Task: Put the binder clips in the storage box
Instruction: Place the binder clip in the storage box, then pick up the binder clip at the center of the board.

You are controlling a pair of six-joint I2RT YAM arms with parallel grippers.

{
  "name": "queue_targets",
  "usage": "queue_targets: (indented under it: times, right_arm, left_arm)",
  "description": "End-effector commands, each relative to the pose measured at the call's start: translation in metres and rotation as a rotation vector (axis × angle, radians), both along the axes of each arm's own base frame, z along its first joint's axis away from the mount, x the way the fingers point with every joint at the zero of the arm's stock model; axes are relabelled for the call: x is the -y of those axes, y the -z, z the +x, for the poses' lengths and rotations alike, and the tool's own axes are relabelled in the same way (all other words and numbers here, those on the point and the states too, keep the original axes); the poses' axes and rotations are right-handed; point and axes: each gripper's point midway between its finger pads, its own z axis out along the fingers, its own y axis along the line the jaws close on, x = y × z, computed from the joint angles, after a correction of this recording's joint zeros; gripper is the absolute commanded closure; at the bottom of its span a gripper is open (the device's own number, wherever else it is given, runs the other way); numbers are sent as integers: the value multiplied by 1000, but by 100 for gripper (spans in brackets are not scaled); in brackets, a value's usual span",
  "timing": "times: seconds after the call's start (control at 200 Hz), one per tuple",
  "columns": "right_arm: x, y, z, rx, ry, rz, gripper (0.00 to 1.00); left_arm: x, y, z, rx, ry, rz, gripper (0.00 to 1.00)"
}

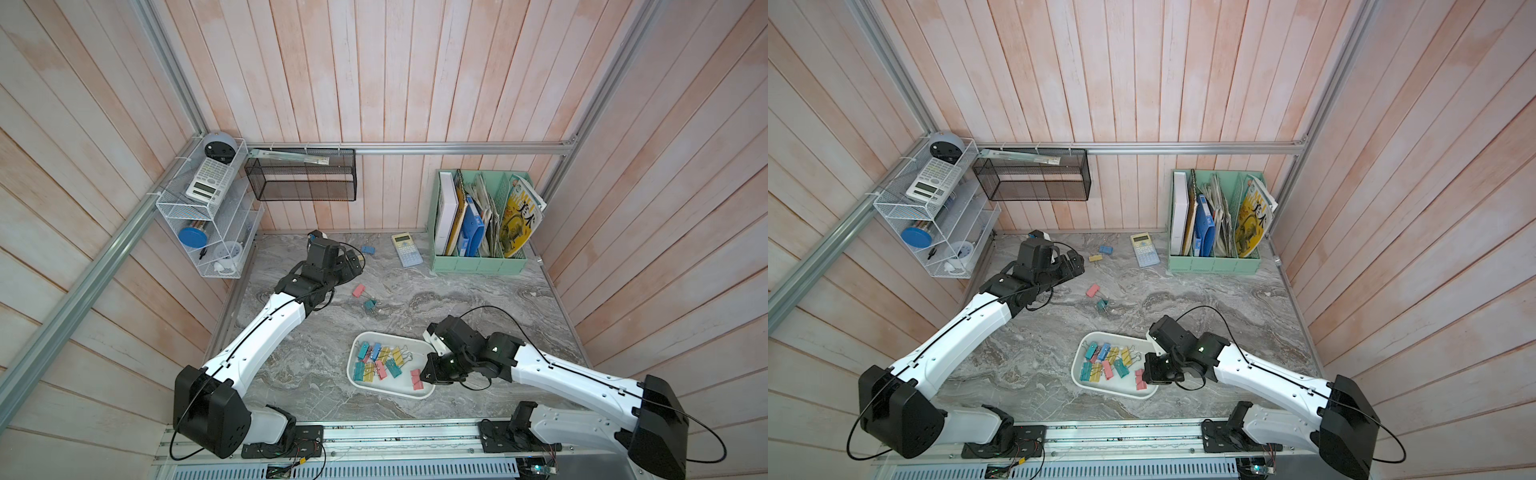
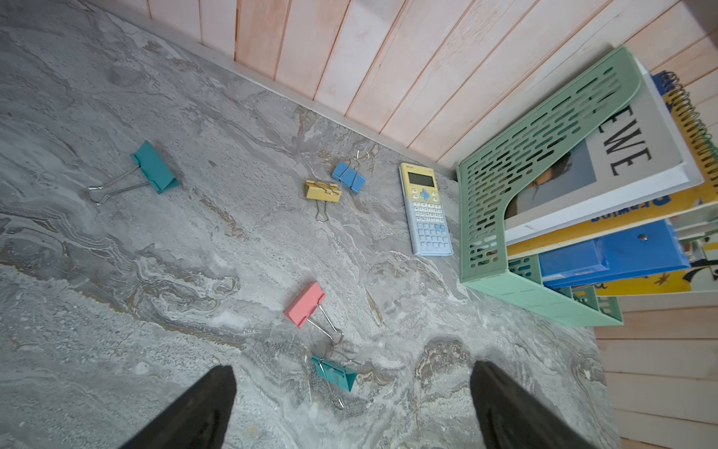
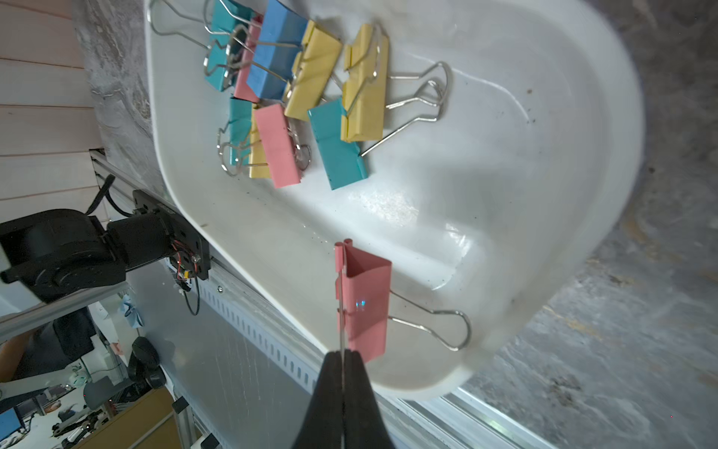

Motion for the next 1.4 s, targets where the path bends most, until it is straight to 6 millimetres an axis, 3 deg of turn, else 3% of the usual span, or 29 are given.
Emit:
queue_targets:
  times: [0.0,0.215,0.36,0.45,0.53,0.71,0.79,0.895,1.0,1.185,1.395]
  right_arm:
    - [-17,1,22,61,54,33,100]
    - [-35,23,17,-31,-64,-58,100]
    - [-44,26,19,-13,-96,-93,100]
    - [-37,23,23,11,-71,-122,84]
    - [-26,11,30,67,-25,-139,68]
    - [1,-42,65,260,119,-132,60]
    - [14,-76,90,416,197,-109,55]
    - [37,-120,119,570,310,-75,39]
    - [59,-145,140,639,407,-38,27]
    - [79,-157,163,669,433,-23,24]
    - [89,-158,180,608,342,-60,18]
  left_arm:
    - [-13,-9,-3,32,-43,32,0]
    - [-25,6,-14,-25,-30,145,0]
    - [-15,20,-15,-62,38,150,0]
    - [-2,36,-16,-127,102,135,2]
    - [9,51,-15,-179,144,119,4]
    - [13,76,-3,-248,185,208,5]
    - [13,84,8,-263,190,268,5]
    - [14,91,36,-251,178,339,6]
    - [17,102,70,-237,188,444,6]
    - [19,120,122,-259,343,770,8]
    - [17,135,159,-276,430,1062,8]
